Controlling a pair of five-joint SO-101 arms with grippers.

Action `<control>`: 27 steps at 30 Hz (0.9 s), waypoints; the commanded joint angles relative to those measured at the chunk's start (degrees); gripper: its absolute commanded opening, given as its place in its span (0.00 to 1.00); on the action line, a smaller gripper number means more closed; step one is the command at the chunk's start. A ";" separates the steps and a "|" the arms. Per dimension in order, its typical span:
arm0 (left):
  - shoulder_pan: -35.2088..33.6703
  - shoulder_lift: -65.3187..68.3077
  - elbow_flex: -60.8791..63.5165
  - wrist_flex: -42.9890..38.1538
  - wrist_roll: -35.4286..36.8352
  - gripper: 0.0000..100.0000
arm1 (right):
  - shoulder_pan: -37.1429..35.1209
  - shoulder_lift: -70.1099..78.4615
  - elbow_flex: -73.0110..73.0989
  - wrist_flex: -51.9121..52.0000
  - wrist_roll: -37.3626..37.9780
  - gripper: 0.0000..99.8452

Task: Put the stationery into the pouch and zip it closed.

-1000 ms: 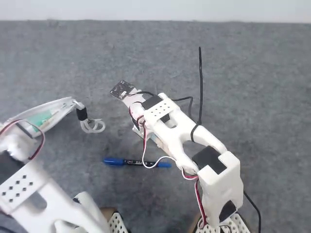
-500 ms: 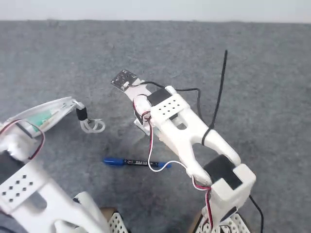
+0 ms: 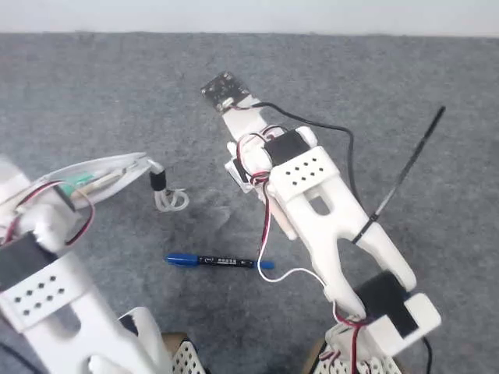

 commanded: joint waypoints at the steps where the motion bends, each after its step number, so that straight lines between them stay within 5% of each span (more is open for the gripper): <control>1: 3.60 0.44 -1.01 -1.76 0.35 0.01 | 1.45 -6.11 0.35 -4.09 -4.57 0.01; 16: 14.68 0.35 -4.44 3.78 -1.76 0.01 | 1.54 -31.78 27.34 -31.08 -5.10 0.01; 22: 17.85 0.35 -6.81 6.42 -3.08 0.01 | 1.54 -40.04 32.18 -33.89 -5.19 0.01; 27: 19.16 0.35 -6.64 6.95 -3.34 0.01 | 1.63 -46.90 32.35 -33.27 -15.65 0.01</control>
